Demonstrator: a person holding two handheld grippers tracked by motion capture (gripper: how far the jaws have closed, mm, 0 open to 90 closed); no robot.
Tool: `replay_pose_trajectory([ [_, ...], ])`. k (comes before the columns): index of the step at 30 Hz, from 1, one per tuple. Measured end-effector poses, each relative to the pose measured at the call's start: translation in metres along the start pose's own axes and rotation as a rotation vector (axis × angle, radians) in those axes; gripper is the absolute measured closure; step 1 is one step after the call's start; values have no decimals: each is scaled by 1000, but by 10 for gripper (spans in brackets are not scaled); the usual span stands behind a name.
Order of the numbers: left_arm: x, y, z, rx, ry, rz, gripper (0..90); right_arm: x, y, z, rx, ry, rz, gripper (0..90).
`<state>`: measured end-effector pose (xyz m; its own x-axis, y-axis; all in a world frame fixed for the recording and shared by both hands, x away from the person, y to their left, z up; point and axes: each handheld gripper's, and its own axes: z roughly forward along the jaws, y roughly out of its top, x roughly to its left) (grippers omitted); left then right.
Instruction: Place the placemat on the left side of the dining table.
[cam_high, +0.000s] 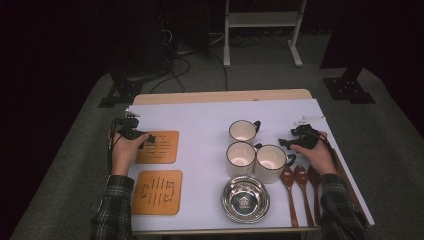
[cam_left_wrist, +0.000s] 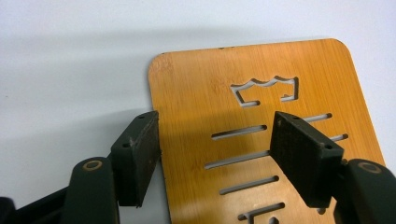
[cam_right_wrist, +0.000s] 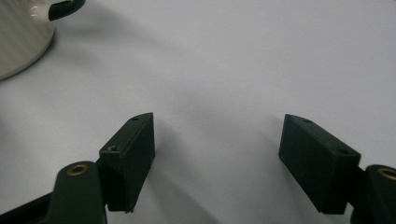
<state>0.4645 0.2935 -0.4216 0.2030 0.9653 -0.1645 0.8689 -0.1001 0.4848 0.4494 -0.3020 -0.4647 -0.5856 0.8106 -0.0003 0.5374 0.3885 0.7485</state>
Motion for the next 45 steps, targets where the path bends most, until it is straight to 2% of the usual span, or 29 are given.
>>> replay_pose_trajectory([
  [6, 0, -1, -3, -11, -10, 14, 400, 0, 0, 0, 0, 0, 0, 254],
  [9, 2, -1, -5, -22, -48, 12, 471, 0, 0, 0, 0, 0, 0, 254],
  [14, 2, -2, -6, -28, -90, 18, 526, 0, 0, 0, 0, 0, 0, 254],
  [19, -1, -3, -8, -35, -101, 36, 568, 0, 0, 0, 1, 0, 0, 254],
  [25, -6, -5, -9, -37, -112, 36, 647, 0, 0, 0, 1, -2, -2, 254],
  [29, -10, -5, -11, -40, -116, 50, 701, 0, 0, 0, 1, -2, -1, 254],
  [36, -16, -8, -11, -30, -122, 53, 758, 0, 0, 0, 1, -1, -1, 254],
  [45, -23, -12, -13, -29, -139, 64, 769, 0, 0, 0, 2, 1, 4, 254],
])
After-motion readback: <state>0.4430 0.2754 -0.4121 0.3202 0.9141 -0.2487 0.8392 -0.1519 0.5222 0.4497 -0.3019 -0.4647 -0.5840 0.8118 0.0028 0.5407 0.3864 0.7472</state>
